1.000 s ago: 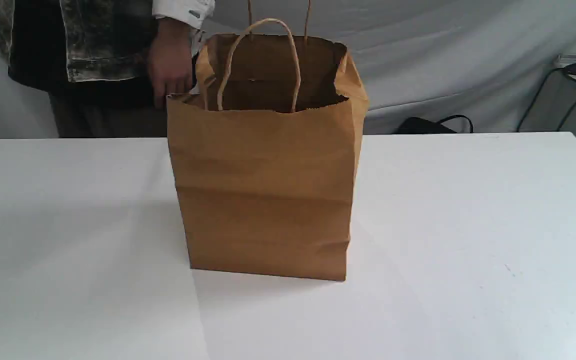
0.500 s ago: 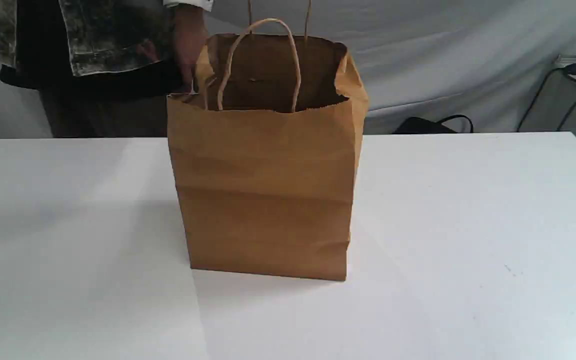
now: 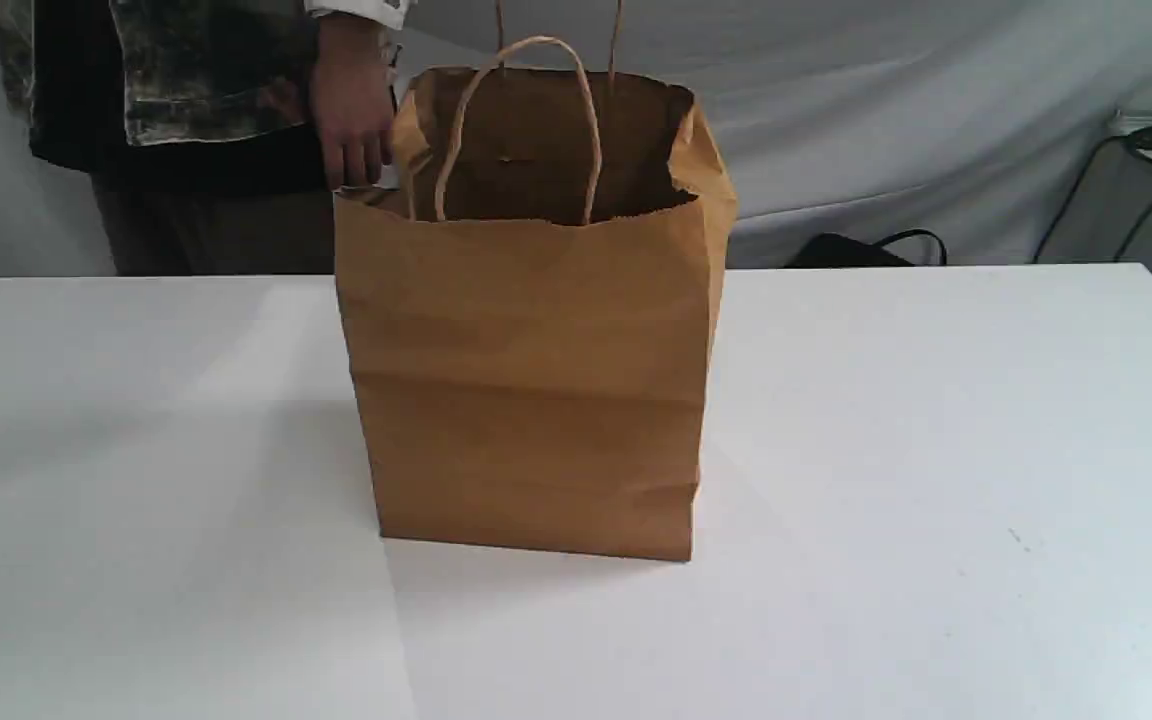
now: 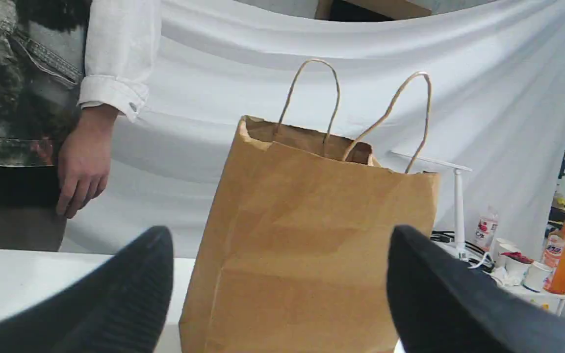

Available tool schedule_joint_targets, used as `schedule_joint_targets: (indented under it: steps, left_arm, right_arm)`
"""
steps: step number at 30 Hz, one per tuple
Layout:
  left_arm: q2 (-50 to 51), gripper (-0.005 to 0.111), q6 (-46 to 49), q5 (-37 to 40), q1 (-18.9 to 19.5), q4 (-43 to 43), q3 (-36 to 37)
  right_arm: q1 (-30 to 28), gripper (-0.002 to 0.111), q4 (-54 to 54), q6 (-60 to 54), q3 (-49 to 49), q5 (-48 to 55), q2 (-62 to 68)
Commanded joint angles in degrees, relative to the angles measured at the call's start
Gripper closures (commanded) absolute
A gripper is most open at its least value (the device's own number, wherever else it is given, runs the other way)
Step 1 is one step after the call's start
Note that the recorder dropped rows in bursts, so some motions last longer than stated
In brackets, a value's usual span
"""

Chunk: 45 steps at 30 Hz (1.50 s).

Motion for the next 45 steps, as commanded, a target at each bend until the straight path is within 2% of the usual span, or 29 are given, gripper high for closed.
schedule_joint_targets:
  steps: [1,8,10,14,21,45]
  left_arm:
    - [-0.2,0.043,-0.1,-0.1,0.2,-0.1,0.2]
    - [-0.2,0.043,-0.1,-0.1,0.2,-0.1,0.2]
    - [-0.2,0.043,-0.1,-0.1,0.2,-0.1,0.2]
    - [-0.2,0.043,-0.1,-0.1,0.2,-0.1,0.2]
    - [-0.2,0.043,-0.1,-0.1,0.2,-0.1,0.2]
    - [-0.2,0.043,0.0,-0.2,0.2,0.3,0.2]
  right_arm:
    - [1.5,0.057,-1.0,4.3,0.2,0.4,-0.3]
    - [8.8,0.057,0.7,5.5,0.2,0.5,-0.3]
    - [9.1,0.057,0.7,5.3,0.2,0.5,-0.3]
    - [7.0,0.057,0.9,1.7,0.2,1.0,-0.3]
    - [-1.3,0.057,1.0,0.0,0.2,1.2,-0.3]
    - [0.1,0.057,3.0,2.2,0.2,1.2,-0.3]
